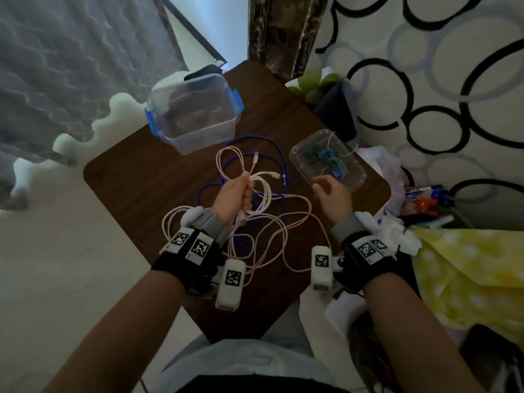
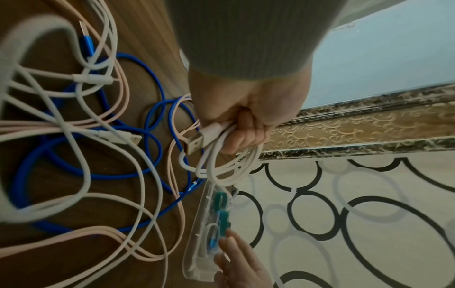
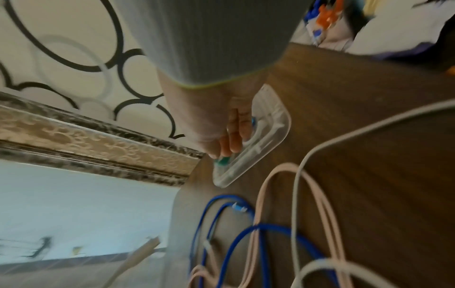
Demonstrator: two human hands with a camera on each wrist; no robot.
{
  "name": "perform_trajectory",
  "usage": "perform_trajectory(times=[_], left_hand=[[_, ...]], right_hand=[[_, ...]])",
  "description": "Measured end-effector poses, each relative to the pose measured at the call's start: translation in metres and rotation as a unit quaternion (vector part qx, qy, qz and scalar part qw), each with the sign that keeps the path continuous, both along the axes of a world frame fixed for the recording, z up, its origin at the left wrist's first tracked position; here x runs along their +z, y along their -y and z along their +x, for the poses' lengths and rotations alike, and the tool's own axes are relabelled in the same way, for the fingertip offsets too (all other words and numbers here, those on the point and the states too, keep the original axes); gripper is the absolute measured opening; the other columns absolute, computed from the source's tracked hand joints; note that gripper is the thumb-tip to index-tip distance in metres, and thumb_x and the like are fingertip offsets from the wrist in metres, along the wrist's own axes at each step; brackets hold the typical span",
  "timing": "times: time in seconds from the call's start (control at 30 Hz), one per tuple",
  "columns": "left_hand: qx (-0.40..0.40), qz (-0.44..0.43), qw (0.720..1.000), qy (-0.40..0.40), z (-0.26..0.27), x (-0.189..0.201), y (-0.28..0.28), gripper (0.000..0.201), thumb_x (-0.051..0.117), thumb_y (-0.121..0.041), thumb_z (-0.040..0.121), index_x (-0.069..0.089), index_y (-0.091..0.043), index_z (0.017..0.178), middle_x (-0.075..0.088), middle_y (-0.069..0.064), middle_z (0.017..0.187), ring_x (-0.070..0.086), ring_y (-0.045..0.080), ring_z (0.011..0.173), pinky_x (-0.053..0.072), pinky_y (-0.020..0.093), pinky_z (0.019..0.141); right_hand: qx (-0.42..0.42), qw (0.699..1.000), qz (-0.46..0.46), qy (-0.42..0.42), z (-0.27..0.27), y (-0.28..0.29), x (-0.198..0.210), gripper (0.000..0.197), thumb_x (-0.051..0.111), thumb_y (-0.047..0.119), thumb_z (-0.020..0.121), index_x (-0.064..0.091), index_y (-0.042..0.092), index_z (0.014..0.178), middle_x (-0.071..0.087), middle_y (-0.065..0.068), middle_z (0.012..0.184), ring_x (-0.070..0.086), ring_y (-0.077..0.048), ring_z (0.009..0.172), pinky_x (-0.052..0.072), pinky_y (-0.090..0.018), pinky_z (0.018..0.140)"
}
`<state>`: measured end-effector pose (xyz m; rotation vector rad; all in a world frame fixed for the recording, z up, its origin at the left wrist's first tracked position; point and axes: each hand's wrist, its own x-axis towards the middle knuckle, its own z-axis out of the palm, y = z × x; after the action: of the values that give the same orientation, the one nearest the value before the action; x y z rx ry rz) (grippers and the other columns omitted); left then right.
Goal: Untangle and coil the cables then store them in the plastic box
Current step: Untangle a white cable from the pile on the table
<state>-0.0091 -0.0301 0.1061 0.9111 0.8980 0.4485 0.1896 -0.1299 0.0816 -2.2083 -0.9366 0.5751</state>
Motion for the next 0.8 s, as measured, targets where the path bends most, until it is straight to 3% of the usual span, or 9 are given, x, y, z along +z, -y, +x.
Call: perform_trajectory(times=[0.13,0.27,0.47,0.6,0.7,0.8], left_hand=[[0.01,0.046,0.998,-0.042,-0.003,0.0,-0.005,0.04,0.03,-0.029,0.101,0.046,-0.015,0.067,0.035,-0.011,0.042,0.03,0.002,0.038,0.03,0.017,0.042],[0.025,0.071,0.995,-0.067,-0.008,0.004,-0.016,0.04,0.031,-0.029,0.101,0.048,-0.015,0.067,0.036,-0.009,0.046,0.033,0.003,0.038,0.033,0.019,0.045],[0.028,0.065,0.995,-0.07,-0.01,0.011,-0.024,0.04,0.032,-0.03,0.1,0.049,-0.016,0.068,0.038,-0.009,0.046,0.035,0.005,0.042,0.034,0.021,0.051],[0.019,0.077,0.994,-0.075,-0.01,0.018,-0.028,0.039,0.03,-0.03,0.1,0.05,-0.016,0.07,0.036,-0.001,0.06,0.034,0.01,0.051,0.035,0.021,0.052],[0.005,0.084,0.993,-0.085,-0.008,0.02,-0.026,0.038,0.029,-0.03,0.101,0.05,-0.015,0.071,0.037,0.0,0.062,0.034,0.011,0.053,0.036,0.019,0.05],[-0.001,0.057,0.996,-0.073,-0.004,0.018,-0.023,0.041,0.029,-0.029,0.1,0.047,-0.013,0.068,0.035,-0.003,0.052,0.032,0.009,0.045,0.033,0.02,0.047]], right_hand=[[-0.002,0.981,-0.116,0.155,0.011,-0.005,-0.003,0.026,0.054,0.018,0.092,0.059,0.008,0.115,0.059,-0.014,0.118,0.055,-0.029,0.108,0.042,-0.034,0.089],[0.012,0.968,-0.176,0.179,0.009,-0.014,0.0,0.028,0.047,0.02,0.095,0.052,0.009,0.12,0.048,-0.014,0.128,0.05,-0.034,0.114,0.041,-0.04,0.091],[0.017,0.966,-0.151,0.21,0.002,-0.019,0.014,0.019,0.043,0.017,0.096,0.055,0.006,0.106,0.054,-0.017,0.115,0.053,-0.036,0.104,0.041,-0.042,0.083],[0.009,0.969,-0.072,0.237,-0.016,-0.02,0.04,0.016,0.046,0.018,0.094,0.056,0.01,0.102,0.056,-0.01,0.106,0.055,-0.024,0.097,0.043,-0.035,0.076],[0.001,0.982,-0.002,0.189,-0.03,-0.016,0.06,0.01,0.049,0.018,0.092,0.057,0.012,0.095,0.057,-0.005,0.095,0.053,-0.015,0.085,0.043,-0.027,0.073],[0.053,0.996,0.074,0.014,-0.045,-0.012,0.07,0.005,0.054,0.014,0.091,0.058,0.017,0.091,0.058,0.005,0.087,0.053,-0.003,0.078,0.042,-0.013,0.07]])
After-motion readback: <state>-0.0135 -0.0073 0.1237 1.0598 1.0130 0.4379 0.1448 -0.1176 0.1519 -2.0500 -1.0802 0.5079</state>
